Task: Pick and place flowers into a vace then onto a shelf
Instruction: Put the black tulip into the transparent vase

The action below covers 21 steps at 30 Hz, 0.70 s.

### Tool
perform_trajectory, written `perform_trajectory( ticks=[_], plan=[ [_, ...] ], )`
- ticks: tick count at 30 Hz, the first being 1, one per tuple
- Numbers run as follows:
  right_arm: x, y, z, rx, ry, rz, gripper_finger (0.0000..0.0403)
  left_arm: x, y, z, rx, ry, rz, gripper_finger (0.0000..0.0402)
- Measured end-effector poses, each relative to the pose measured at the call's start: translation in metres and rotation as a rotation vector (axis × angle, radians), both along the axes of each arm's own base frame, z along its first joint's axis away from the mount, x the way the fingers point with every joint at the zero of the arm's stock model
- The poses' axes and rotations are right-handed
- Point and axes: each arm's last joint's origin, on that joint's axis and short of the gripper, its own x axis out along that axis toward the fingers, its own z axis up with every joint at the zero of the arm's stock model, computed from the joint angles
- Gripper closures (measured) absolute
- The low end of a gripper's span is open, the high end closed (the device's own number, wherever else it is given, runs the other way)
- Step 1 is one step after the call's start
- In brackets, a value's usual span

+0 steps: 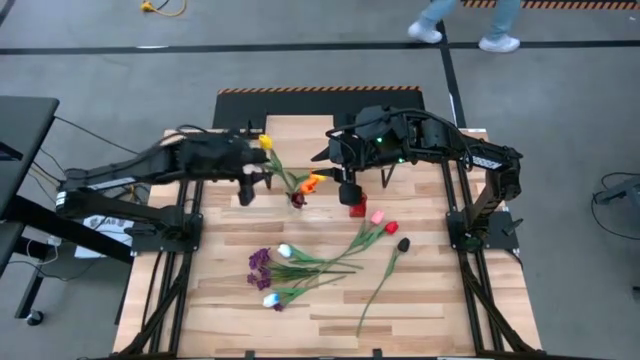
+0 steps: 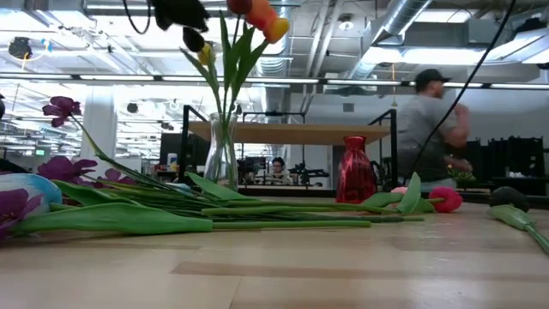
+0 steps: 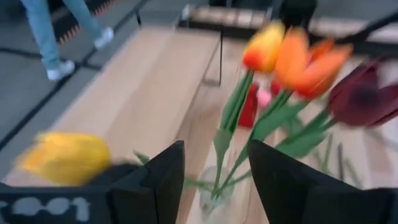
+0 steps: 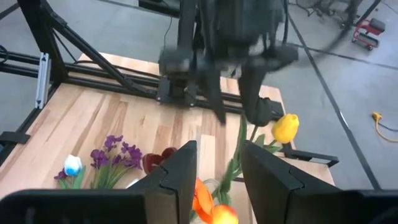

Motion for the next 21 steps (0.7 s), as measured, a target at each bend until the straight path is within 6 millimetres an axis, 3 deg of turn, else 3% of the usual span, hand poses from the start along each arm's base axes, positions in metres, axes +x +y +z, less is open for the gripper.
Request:
perform_trajectory(
  ticks=[6,11,17,21],
  plan=[
    [-0.003,-0.001,0.001,-0.059,0.011,0.039,0.0287,-0.030,-0.016,0.038,0.037,-0.224,-0.058,0.0232],
    [-0.009,0.000,-0.008,-0.083,0.119,0.123,0.0287,-0.060,-0.032,0.052,0.040,-0.390,-0.126,0.0232],
    [-0.021,0.006,-0.020,0.124,0.267,0.387,0.0287,-0.082,-0.048,0.034,-0.006,-0.519,-0.170,0.0232],
    [-0.029,0.013,-0.025,0.237,0.364,0.432,0.0287,-0.089,-0.057,0.011,-0.031,-0.602,-0.198,0.0232]
  ],
)
